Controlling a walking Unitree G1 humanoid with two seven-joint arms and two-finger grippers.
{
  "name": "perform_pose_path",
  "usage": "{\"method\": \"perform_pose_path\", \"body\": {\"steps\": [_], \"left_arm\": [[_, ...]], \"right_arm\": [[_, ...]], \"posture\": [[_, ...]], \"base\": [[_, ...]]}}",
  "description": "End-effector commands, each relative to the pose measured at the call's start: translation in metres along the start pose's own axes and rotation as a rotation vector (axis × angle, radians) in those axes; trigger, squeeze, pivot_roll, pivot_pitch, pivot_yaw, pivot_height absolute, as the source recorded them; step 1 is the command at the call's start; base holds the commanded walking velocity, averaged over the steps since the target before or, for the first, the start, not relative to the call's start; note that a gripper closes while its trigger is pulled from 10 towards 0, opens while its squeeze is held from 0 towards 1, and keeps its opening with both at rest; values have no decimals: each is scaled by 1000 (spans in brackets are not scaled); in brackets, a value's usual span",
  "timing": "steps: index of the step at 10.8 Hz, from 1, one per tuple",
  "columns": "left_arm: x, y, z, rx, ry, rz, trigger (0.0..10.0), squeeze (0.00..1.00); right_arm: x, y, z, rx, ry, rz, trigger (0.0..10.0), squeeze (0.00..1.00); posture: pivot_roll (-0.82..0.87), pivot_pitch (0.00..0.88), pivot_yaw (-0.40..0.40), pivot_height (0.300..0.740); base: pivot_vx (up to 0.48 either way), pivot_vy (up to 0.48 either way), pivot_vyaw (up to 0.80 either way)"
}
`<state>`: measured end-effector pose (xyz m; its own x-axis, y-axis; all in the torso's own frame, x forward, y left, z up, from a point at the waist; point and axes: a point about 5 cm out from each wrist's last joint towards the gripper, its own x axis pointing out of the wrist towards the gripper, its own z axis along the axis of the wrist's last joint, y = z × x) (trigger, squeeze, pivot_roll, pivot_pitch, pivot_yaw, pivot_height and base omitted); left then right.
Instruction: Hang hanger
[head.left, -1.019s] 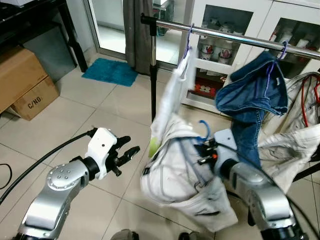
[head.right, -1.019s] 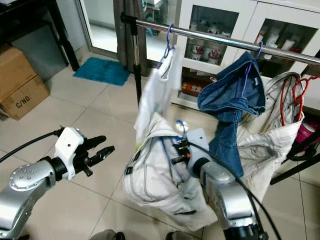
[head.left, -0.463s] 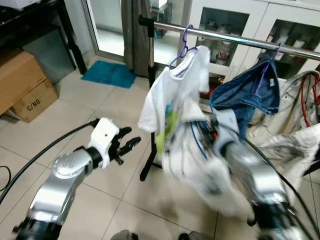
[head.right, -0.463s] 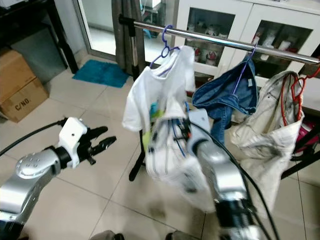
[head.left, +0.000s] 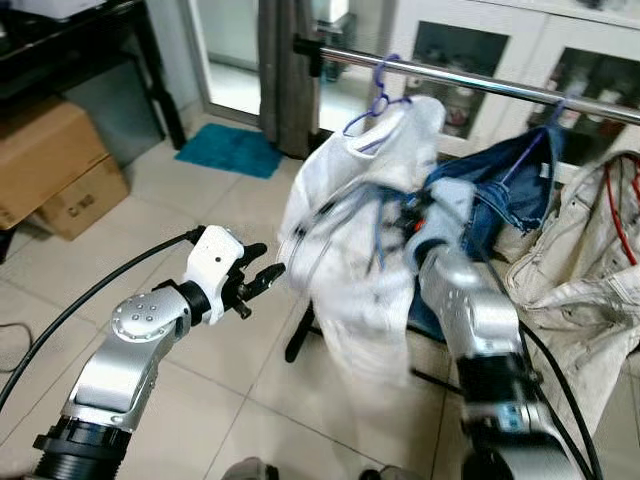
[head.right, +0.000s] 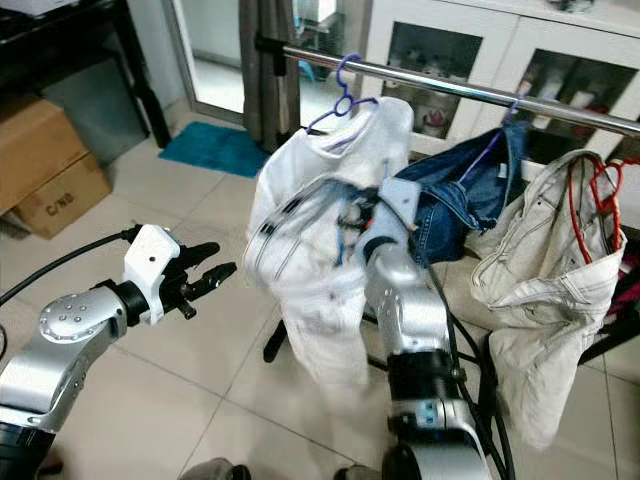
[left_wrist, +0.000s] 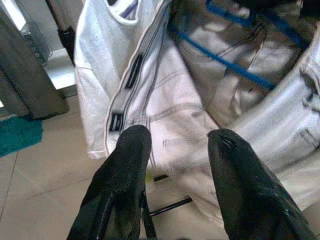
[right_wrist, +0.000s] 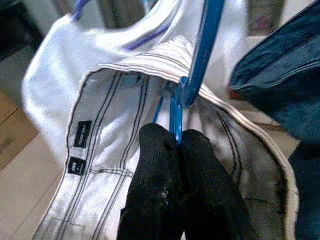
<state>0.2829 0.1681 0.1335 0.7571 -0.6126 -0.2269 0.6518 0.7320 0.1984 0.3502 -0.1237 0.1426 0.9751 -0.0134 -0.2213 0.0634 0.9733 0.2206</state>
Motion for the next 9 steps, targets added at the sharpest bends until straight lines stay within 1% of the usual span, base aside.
{"method": "perform_pose_path", "body": {"steps": [1, 2, 3, 4, 5, 6, 7, 8, 9], "left_arm": [[1, -1, 2, 14, -3, -8, 10000, 0], [5, 1, 12, 22, -39, -12, 10000, 0], [7, 4, 19, 22, -68, -10, 10000, 0], [8, 5, 24, 25, -85, -12, 10000, 0], [8, 5, 26, 28, -91, -16, 10000, 0], [8, 4, 26, 28, -92, -17, 10000, 0], [9, 4, 27, 22, -102, -13, 10000, 0], [10, 5, 27, 13, -100, 10, 10000, 0], [13, 8, 31, -26, -136, 74, 10000, 0]], "right_arm": [[1, -2, 21, 21, -103, -40, 10000, 0], [3, -12, 28, -45, -148, -136, 10000, 0], [3, -18, 26, -106, -147, -174, 10000, 0], [0, -26, 21, -139, -139, -199, 10000, 0], [-3, -34, 16, -151, -135, -225, 10000, 0], [-6, -38, 15, -151, -139, -242, 10000, 0], [-10, -38, 14, -82, -149, -195, 10000, 0], [-10, -33, 13, -64, -148, -139, 10000, 0], [-11, -21, 11, -29, -140, -36, 10000, 0]], "posture": [[2, 0, -6, 740], [6, 0, -9, 740], [5, 0, -6, 740], [1, 0, 0, 740], [-3, 0, 5, 740], [-3, 0, 4, 740], [-7, 0, 10, 740], [-9, 0, 13, 740], [-11, 0, 13, 740]], "base": [[0, 0, 0], [0, 0, 0], [0, 0, 0], [0, 0, 0], [0, 0, 0], [0, 0, 0], [0, 0, 0], [0, 0, 0], [0, 0, 0]]}}
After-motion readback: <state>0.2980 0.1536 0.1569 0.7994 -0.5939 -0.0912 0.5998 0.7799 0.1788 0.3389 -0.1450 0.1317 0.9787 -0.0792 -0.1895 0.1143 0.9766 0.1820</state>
